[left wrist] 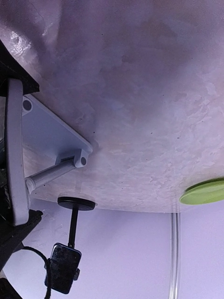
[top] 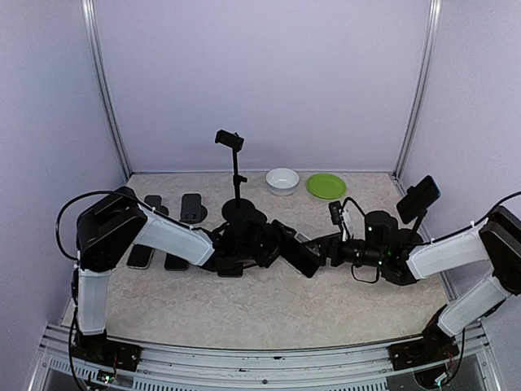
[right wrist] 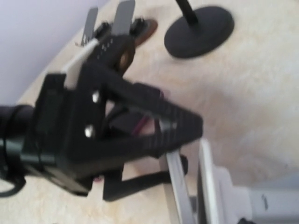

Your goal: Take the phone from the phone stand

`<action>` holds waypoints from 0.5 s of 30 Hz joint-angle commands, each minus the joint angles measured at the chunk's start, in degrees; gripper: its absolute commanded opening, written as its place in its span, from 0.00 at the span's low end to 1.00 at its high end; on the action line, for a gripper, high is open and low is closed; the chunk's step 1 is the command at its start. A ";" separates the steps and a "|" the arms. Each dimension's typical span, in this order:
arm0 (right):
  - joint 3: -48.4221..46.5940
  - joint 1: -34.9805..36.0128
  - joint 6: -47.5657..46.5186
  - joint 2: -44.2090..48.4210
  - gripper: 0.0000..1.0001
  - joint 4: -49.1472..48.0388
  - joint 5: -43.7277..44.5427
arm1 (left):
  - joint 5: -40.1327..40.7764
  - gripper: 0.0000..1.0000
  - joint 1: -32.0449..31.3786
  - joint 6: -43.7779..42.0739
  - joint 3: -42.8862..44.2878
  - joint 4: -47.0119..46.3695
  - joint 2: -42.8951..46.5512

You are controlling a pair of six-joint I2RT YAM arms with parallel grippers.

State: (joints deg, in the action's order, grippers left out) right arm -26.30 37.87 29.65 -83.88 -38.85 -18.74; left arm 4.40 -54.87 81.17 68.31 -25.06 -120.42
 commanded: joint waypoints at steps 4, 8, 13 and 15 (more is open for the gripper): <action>-0.69 -1.22 -0.29 4.02 0.83 0.73 2.59 | 1.23 0.26 -0.98 -6.23 -0.75 1.42 5.25; -0.37 -2.27 -0.56 3.94 0.81 1.95 3.14 | 3.69 0.25 -1.60 -8.48 -2.33 1.42 8.77; -0.92 -2.69 -0.22 2.50 0.78 3.15 2.72 | 6.13 0.23 -2.55 -13.32 -2.25 4.16 12.95; -1.68 -2.71 -0.58 1.27 0.76 3.78 2.14 | 6.49 0.22 -2.68 -14.23 -2.95 5.37 14.89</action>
State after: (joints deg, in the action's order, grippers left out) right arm -26.33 35.59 29.63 -80.86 -36.71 -16.43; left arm 8.62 -56.80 71.24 65.76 -19.57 -111.26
